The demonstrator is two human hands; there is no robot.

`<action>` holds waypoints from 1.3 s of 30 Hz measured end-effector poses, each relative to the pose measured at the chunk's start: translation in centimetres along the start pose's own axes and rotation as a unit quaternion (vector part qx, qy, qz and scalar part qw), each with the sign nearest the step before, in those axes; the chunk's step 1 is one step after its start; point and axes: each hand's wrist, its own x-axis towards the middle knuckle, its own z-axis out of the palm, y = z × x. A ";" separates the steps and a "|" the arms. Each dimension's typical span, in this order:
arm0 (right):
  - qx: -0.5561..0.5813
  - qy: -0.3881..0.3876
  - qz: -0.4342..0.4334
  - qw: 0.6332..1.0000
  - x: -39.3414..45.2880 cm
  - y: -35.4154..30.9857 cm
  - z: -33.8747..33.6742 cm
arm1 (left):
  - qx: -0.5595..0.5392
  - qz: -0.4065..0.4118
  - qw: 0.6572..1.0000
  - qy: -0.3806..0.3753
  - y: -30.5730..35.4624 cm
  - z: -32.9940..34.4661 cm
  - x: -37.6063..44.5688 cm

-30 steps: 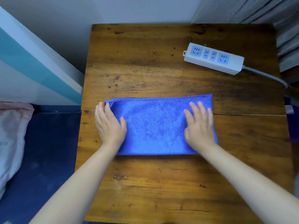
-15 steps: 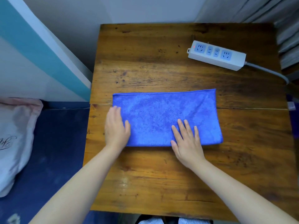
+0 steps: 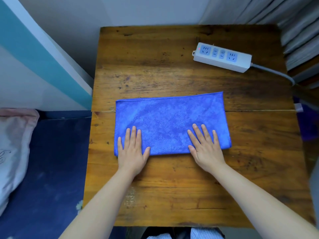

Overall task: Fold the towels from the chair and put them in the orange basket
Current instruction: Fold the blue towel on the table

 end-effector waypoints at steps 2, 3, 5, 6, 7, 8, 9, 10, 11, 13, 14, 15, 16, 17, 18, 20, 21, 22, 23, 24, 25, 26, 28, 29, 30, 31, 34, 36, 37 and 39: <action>0.004 -0.029 0.020 0.999 -0.1 1.3 -0.4 | -0.023 -0.010 1.000 -0.015 -0.3 0.1 -0.1; 0.008 -0.046 0.041 0.998 -0.2 2.1 -0.7 | -0.034 -0.009 0.999 -0.007 -0.2 0.1 -0.2; 0.035 -0.079 0.084 0.993 -0.8 3.6 -1.4 | -0.035 -0.015 0.999 0.013 0.4 -0.5 -0.2; 0.061 -0.103 0.105 0.987 -1.1 4.3 -1.8 | -0.034 -0.018 0.999 0.015 0.8 -0.8 -0.2; 0.081 -0.116 0.121 0.982 -1.2 4.6 -2.1 | -0.041 -0.017 0.999 0.025 1.4 -1.1 -0.1; 0.092 -0.117 0.138 0.979 -1.1 4.9 -2.4 | -0.053 -0.012 0.998 0.041 2.2 -1.6 0.1; 0.106 -0.113 0.154 0.976 -1.0 5.0 -2.7 | -0.070 -0.004 0.996 0.047 3.1 -2.2 0.4; 0.134 -0.091 0.176 0.971 -0.8 5.1 -2.6 | -0.083 0.005 0.995 0.045 4.3 -2.5 0.8; 0.171 -0.066 0.201 0.962 -0.6 5.0 -2.8 | -0.090 0.016 0.995 0.040 5.4 -2.8 1.3; 0.245 -0.016 0.233 0.941 -0.3 4.7 -2.8 | -0.082 0.037 0.995 0.040 7.2 -2.7 2.2; 0.263 0.002 0.240 0.934 -0.2 4.5 -2.9 | -0.064 0.042 0.996 0.034 7.8 -2.5 2.6; 0.274 0.009 0.244 0.930 -0.1 4.3 -3.1 | -0.057 0.039 0.997 0.027 8.1 -2.3 2.9; 0.289 0.014 0.247 0.925 0.1 4.1 -3.1 | -0.047 0.037 0.998 0.028 8.1 -2.0 3.1; 0.305 0.019 0.254 0.918 0.3 4.1 -3.1 | -0.036 0.037 0.998 0.028 8.2 -2.0 3.2; 0.321 0.025 0.265 0.909 0.5 4.2 -3.1 | -0.031 0.038 0.998 0.025 8.1 -1.6 3.4; 0.347 0.032 0.289 0.891 1.1 4.2 -3.4 | -0.016 0.029 0.999 0.031 8.1 -1.4 3.6; 0.366 0.030 0.307 0.878 1.4 4.2 -3.5 | -0.014 0.027 0.999 0.030 8.2 -1.5 3.4; 0.387 0.031 0.326 0.862 1.8 4.2 -3.8 | -0.022 0.033 0.999 0.037 8.3 -1.6 3.3; 0.402 0.027 0.342 0.849 1.9 4.3 -3.8 | -0.037 0.037 0.998 0.024 8.4 -1.8 3.2; 0.410 0.026 0.354 0.840 2.2 4.4 -3.8 | -0.043 0.039 0.998 0.024 8.4 -1.7 3.2; 0.414 0.024 0.363 0.834 2.4 4.5 -3.9 | -0.037 0.036 0.998 0.028 8.4 -1.5 3.2; 0.424 0.021 0.370 0.827 2.7 4.6 -3.8 | -0.029 0.034 0.998 0.033 8.3 -1.2 3.2; 0.469 0.013 0.390 0.792 3.2 4.9 -3.9 | -0.024 0.027 0.999 0.038 8.2 -1.0 3.4; 0.500 0.007 0.400 0.768 3.3 5.0 -3.9 | -0.029 0.033 0.998 0.043 8.3 -1.2 3.4; 0.531 -0.001 0.403 0.746 3.5 5.1 -4.0 | -0.034 0.042 0.997 0.047 8.3 -1.0 3.4; 0.556 -0.012 0.404 0.726 3.6 5.1 -4.1 | -0.040 0.042 0.998 0.032 8.3 -1.1 3.4; 0.589 -0.033 0.402 0.701 3.6 5.1 -4.7 | -0.033 0.039 0.997 0.049 8.2 -1.1 3.3; 0.579 -0.036 0.391 0.715 3.6 5.1 -5.4 | -0.024 0.040 0.999 0.028 8.0 -0.9 3.5; 0.566 -0.037 0.384 0.729 3.5 5.1 -5.8 | -0.028 0.043 0.998 0.023 8.0 -0.8 3.6; 0.519 -0.034 0.359 0.775 3.3 4.7 -7.0 | -0.042 0.045 0.998 0.023 7.5 -1.3 3.2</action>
